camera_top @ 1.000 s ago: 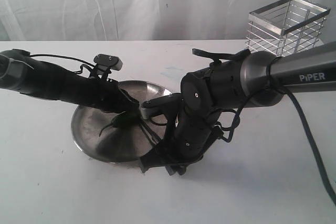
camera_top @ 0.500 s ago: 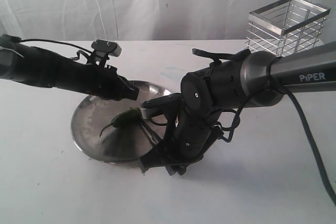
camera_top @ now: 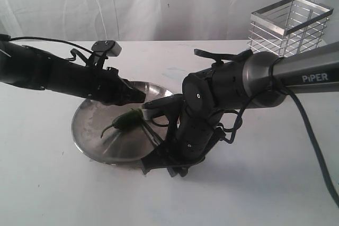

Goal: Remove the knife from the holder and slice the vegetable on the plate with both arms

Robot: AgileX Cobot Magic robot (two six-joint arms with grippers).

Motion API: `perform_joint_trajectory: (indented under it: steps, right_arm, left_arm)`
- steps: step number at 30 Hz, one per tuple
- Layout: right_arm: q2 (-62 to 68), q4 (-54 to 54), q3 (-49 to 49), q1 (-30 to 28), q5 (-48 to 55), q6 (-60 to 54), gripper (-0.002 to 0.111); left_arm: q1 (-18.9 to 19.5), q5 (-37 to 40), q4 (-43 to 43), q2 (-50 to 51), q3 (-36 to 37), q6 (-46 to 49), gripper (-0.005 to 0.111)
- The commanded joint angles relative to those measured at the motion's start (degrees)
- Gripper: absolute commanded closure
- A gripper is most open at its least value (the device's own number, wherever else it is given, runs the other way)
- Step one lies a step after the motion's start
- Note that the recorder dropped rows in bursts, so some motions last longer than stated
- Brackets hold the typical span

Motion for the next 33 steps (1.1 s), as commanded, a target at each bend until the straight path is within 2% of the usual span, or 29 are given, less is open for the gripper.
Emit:
perform_joint_trajectory:
  steps: [1, 4, 10, 23, 33]
  right_arm:
    - [-0.1, 0.3, 0.3, -0.5, 0.0, -0.1, 0.108]
    - [-0.1, 0.3, 0.3, -0.5, 0.0, -0.1, 0.108]
    - [-0.1, 0.3, 0.3, -0.5, -0.1, -0.1, 0.108]
    - [-0.1, 0.3, 0.3, -0.5, -0.1, -0.1, 0.108]
    - [-0.1, 0.3, 0.3, -0.5, -0.1, -0.1, 0.108]
  left_arm:
    - [-0.2, 2.2, -2.9, -0.5, 2.0, -0.5, 0.107]
    - [-0.2, 4.6, -3.4, -0.5, 2.6, -0.5, 0.107]
    - [-0.4, 4.4, -5.5, 0.3, 4.9, -0.5, 0.107]
    - [-5.3, -5.1, -4.3, 2.1, 6.0, 1.6, 0.107]
    - [-5.4, -5.9, -3.5, 1.9, 5.6, 1.4, 0.107]
